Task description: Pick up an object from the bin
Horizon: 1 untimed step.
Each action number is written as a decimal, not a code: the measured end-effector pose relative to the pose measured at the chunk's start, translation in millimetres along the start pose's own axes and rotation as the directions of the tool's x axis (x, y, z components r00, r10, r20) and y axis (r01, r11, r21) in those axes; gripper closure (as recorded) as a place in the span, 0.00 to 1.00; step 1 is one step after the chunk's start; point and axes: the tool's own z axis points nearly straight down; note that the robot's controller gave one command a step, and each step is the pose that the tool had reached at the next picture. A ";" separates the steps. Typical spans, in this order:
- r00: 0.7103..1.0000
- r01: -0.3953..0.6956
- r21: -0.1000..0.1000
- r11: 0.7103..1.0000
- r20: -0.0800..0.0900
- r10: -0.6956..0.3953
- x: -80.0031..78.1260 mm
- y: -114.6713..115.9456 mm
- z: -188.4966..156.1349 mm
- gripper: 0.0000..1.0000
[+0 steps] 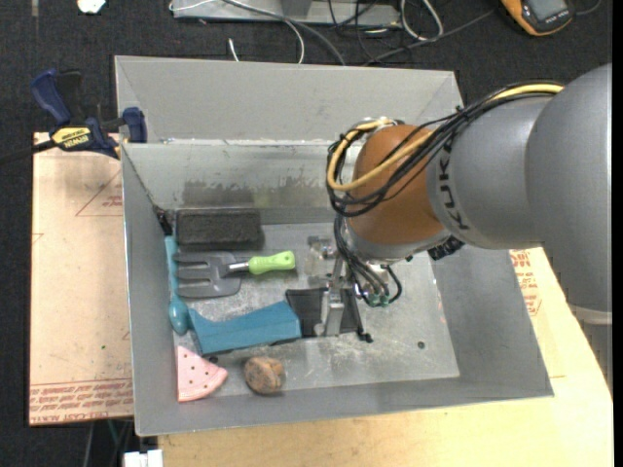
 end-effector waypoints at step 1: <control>0.999 -0.051 0.001 0.999 0.009 0.051 12.7 -14.1 21.9 1.00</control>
Offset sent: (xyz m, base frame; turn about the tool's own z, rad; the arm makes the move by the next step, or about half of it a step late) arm 0.0000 0.0000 0.0000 0.0000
